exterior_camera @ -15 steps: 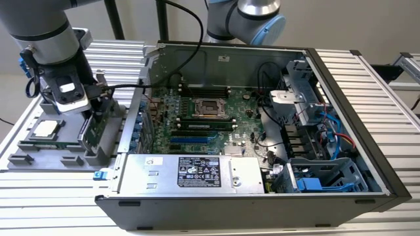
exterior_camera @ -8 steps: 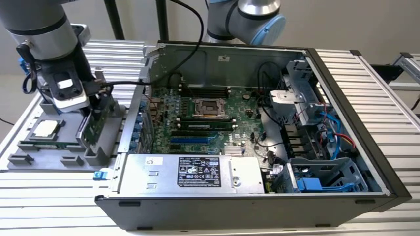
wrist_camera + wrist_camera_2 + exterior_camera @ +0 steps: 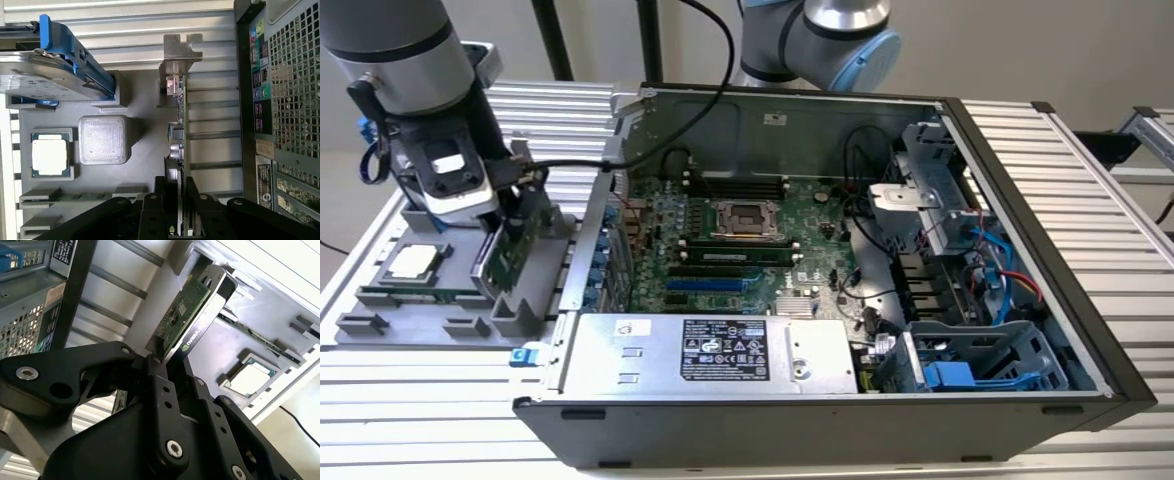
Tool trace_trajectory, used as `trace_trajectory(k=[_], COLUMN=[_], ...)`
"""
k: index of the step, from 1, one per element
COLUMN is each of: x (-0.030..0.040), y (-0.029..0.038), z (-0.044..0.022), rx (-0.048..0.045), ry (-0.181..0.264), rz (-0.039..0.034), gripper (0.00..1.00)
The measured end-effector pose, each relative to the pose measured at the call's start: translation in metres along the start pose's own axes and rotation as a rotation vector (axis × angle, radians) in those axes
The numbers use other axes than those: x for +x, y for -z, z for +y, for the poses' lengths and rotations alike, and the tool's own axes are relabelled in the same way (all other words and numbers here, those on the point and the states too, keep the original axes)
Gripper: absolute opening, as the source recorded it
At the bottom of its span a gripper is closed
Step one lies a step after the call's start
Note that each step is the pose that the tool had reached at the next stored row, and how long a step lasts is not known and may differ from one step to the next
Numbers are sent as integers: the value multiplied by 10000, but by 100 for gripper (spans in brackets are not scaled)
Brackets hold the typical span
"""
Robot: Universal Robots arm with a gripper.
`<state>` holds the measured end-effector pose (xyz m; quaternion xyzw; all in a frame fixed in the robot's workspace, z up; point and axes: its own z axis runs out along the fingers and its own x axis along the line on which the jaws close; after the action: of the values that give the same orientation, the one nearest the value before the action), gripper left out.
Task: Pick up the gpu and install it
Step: 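Pick up the gpu and move the gpu toward the slot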
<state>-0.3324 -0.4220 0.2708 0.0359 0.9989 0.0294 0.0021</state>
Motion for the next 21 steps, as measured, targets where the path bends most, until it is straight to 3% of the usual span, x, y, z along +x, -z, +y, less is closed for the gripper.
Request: trace_trajectory(k=[10, 21], x=[0, 0], y=[82, 230], z=[5, 13], rx=[8, 18], ry=[-1, 4], rz=[31, 46], gripper=[0, 0])
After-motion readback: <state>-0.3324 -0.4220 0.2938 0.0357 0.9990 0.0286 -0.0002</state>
